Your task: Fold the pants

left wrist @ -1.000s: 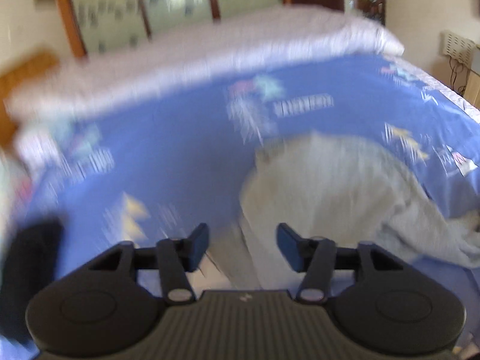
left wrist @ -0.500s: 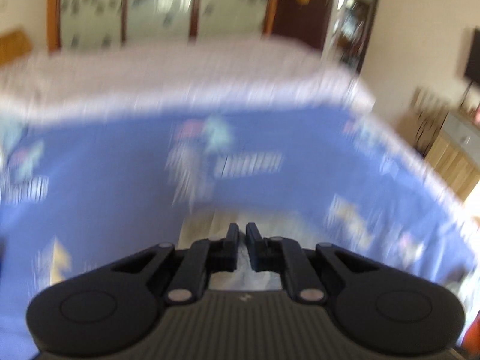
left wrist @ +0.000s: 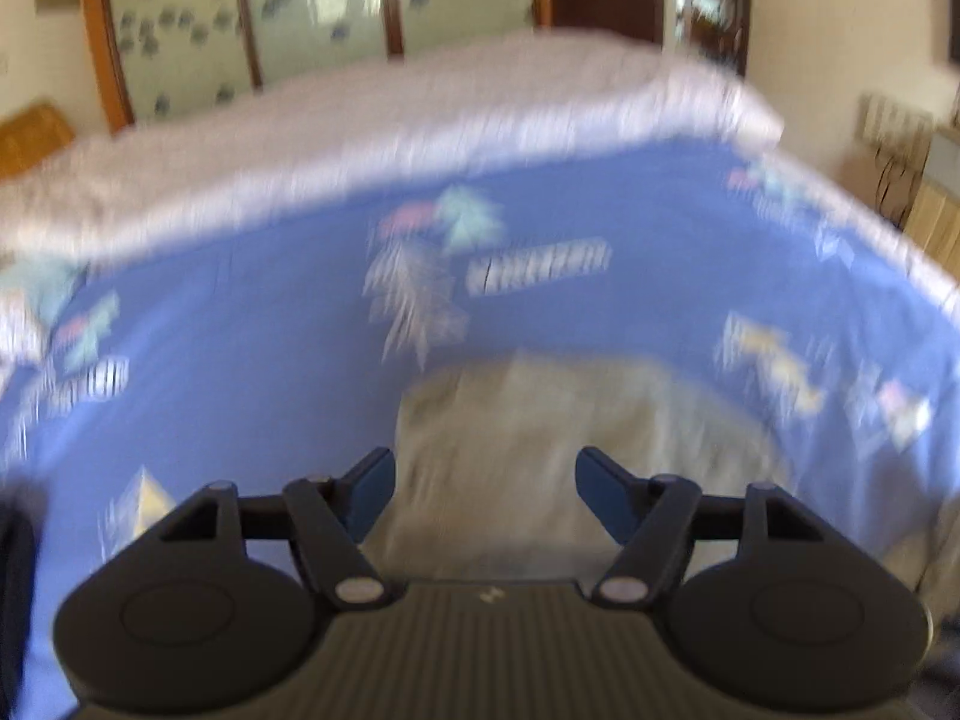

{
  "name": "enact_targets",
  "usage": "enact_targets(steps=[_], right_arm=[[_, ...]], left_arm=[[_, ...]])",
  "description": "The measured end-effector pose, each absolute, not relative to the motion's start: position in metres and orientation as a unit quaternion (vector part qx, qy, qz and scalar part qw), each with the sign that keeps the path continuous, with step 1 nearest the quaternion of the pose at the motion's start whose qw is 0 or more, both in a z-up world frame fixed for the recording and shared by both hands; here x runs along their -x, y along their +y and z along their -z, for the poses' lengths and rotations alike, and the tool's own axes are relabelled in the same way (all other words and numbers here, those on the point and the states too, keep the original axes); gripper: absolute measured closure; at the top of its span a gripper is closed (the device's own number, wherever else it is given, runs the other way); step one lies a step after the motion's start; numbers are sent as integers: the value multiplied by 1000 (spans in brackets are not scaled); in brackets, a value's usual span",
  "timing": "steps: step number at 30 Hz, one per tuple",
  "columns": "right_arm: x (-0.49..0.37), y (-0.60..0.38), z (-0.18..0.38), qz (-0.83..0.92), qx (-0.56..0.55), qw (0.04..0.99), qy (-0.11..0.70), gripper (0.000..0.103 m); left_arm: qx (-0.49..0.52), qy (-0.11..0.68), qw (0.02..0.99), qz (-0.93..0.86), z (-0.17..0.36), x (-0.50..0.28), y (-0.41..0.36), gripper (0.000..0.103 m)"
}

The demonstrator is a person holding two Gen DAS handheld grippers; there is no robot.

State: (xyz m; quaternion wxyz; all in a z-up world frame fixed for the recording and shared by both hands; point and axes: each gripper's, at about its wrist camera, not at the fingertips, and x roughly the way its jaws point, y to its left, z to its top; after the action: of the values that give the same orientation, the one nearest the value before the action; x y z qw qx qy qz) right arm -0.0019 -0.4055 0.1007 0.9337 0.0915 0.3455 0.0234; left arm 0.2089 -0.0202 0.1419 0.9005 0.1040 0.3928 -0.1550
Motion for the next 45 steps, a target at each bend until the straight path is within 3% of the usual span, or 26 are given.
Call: enact_targets(steps=[3, 6, 9, 13, 14, 15, 16, 22, 28, 39, 40, 41, 42, 45], right_arm=[[10, -413, -111, -20, -103, 936, 335, 51], [22, -429, -117, -2, -118, 937, 330, 51], [37, -456, -118, 32, -159, 933, 323, 51], [53, -502, -111, 104, -231, 916, 310, 51], [55, -513, -108, 122, -249, 911, 305, 52], [57, -524, -105, 137, -269, 905, 300, 52], [58, -535, -101, 152, -290, 897, 296, 52], [66, -576, -93, 210, -368, 869, 255, 52], [82, -596, -94, 253, -389, 856, 230, 52], [75, -606, -92, 283, -367, 850, 249, 50], [69, -602, -94, 274, -356, 857, 255, 58], [63, -599, -96, 261, -346, 863, 262, 87], [54, -595, -98, 248, -334, 867, 273, 101], [40, -581, -118, 253, -294, 889, 243, 100]], left_arm=[[-67, 437, 887, 133, -106, -201, 12, 32], [39, 476, 870, 124, -78, -195, 48, 33], [94, 499, 851, 135, -55, -194, 53, 40], [40, 506, 853, 121, -36, -200, 25, 61], [32, 504, 856, 112, -35, -201, 22, 68], [32, 504, 857, 103, -37, -203, 22, 87], [43, 507, 855, 101, -41, -203, 24, 90], [99, 459, 875, 120, -105, -160, 58, 92], [206, 425, 873, 121, -149, -96, 146, 92], [299, 389, 871, 3, -174, -27, 261, 92], [304, 391, 869, 0, -174, -24, 264, 92], [310, 390, 867, -1, -175, -22, 267, 92], [314, 387, 867, 0, -173, -22, 271, 92], [319, 372, 871, -1, -180, -19, 271, 92]])
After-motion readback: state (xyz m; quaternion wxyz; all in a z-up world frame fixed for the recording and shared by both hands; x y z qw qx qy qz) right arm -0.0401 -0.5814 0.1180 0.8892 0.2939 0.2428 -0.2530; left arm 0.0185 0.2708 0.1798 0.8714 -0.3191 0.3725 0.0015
